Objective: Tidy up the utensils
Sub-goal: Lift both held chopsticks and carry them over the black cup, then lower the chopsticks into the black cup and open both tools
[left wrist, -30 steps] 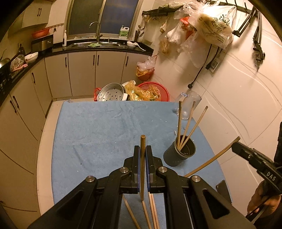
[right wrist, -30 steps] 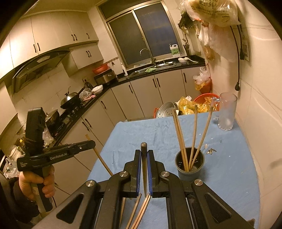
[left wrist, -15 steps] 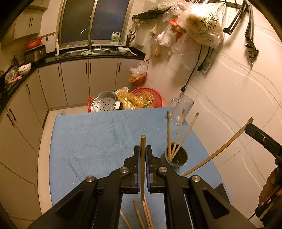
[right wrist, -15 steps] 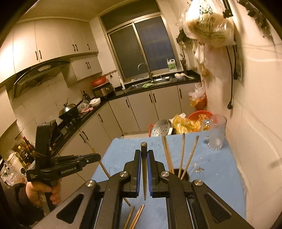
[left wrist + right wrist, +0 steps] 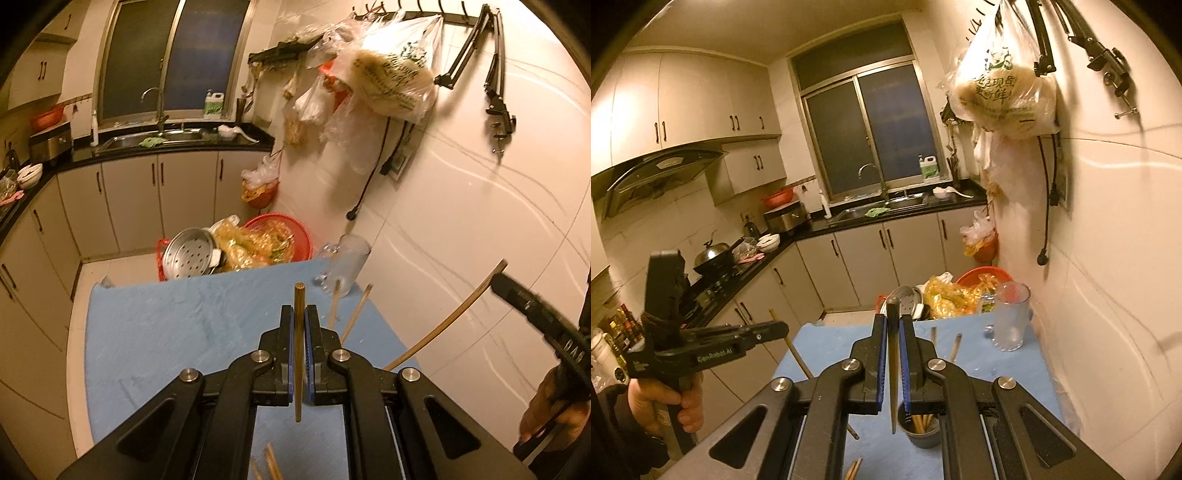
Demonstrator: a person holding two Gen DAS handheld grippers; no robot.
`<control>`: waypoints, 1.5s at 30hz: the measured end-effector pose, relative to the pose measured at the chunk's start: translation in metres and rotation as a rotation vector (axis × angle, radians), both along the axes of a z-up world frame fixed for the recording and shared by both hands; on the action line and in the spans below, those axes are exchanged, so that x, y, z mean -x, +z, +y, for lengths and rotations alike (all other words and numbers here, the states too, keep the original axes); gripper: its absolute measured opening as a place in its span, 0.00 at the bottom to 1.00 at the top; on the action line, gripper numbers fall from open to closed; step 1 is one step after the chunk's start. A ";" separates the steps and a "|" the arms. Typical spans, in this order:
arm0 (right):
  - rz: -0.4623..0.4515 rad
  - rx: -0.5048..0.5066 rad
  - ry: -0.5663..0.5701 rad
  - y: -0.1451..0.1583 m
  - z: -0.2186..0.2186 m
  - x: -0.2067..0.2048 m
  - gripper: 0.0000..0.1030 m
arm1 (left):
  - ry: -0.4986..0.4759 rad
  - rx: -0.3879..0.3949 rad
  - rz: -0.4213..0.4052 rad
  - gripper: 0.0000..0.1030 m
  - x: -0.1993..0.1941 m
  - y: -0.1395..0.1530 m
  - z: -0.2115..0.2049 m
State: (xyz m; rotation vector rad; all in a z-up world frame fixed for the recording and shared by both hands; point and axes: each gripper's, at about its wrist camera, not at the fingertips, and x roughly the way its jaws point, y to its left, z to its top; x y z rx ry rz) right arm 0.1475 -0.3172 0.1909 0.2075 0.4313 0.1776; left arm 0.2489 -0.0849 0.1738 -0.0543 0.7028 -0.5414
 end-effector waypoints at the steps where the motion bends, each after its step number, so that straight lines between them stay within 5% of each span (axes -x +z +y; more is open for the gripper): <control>1: -0.005 0.004 -0.008 -0.001 -0.002 0.000 0.07 | -0.005 0.007 -0.001 0.05 -0.002 0.002 -0.004; 14: -0.020 0.081 -0.019 -0.020 0.002 -0.028 0.07 | 0.000 0.022 -0.004 0.05 -0.031 -0.006 -0.049; 45: 0.186 0.108 -0.003 -0.107 -0.016 -0.077 0.07 | 0.045 -0.081 0.098 0.05 -0.049 -0.075 -0.067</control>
